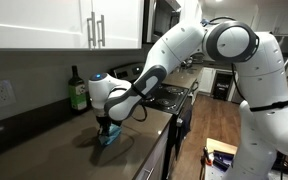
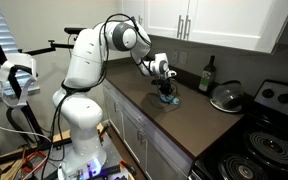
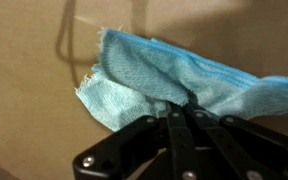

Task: Use the towel to wipe the counter

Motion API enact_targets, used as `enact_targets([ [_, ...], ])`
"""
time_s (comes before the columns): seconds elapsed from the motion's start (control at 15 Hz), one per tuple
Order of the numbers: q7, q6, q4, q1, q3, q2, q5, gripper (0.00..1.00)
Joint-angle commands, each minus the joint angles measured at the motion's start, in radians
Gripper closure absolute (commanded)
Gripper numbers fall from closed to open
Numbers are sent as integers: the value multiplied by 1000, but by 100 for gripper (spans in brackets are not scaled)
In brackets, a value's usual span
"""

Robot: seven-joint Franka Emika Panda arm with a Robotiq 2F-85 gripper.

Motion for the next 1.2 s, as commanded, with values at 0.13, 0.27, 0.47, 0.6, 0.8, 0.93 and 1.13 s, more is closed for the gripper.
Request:
enact_targets([
  [0.13,51,-23,-50,-2,9,-34,-10,97],
  [0.27,54,-33,-66,2,13,-44,-9,97],
  [0.47,54,-40,-95,9,26,-62,-14,97],
  [0.6,50,-44,-115,13,40,-73,-13,97],
  [0.8,41,-50,-146,21,70,-90,-9,97],
  [0.93,34,-58,-161,28,91,-99,-5,97],
  [1.13,22,-63,-175,35,127,-106,3,97],
])
